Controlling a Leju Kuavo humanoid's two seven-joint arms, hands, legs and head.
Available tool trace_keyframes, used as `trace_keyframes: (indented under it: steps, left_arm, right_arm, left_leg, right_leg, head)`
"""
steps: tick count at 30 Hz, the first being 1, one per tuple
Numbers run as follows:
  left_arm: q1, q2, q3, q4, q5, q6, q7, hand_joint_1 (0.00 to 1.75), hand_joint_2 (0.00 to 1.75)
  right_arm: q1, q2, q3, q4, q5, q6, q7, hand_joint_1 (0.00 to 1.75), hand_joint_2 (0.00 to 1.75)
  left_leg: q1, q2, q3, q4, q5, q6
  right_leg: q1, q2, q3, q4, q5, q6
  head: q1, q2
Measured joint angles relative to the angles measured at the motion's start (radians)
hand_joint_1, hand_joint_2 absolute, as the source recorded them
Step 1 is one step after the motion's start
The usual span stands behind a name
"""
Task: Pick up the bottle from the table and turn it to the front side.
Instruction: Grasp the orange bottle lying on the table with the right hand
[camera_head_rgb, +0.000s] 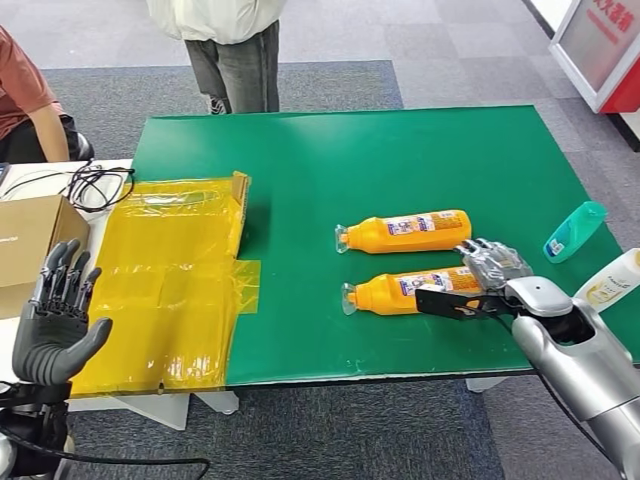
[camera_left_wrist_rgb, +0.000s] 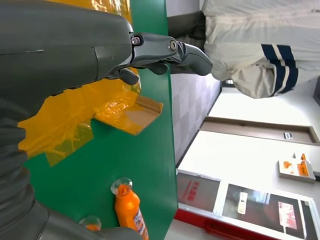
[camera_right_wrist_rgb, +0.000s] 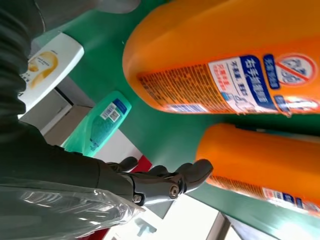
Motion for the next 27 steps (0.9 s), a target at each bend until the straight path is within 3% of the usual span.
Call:
trace_keyframes:
  steps: [23,27]
  left_arm:
    - [-0.008,-0.001,-0.023,-0.013,0.007,-0.026,-0.01,0.0,1.75]
    - [-0.01,0.0,-0.034,-0.016,0.006,-0.029,-0.013,0.0,1.75]
  right_arm:
    - [-0.024,0.071,0.033,0.216,-0.028,-0.072,-0.057,0.02,1.75]
    - [-0.028,0.087,0.033,0.245,-0.029,-0.094,-0.073,1.75,1.75]
  left_leg:
    - [0.0,0.0,0.0,0.0,0.0,0.0]
    - [0.0,0.0,0.0,0.0,0.0,0.0]
  right_leg:
    - [0.0,0.0,0.0,0.0,0.0,0.0]
    - [0.0,0.0,0.0,0.0,0.0,0.0]
  head:
    - [0.0,0.0]
    - [0.0,0.0]
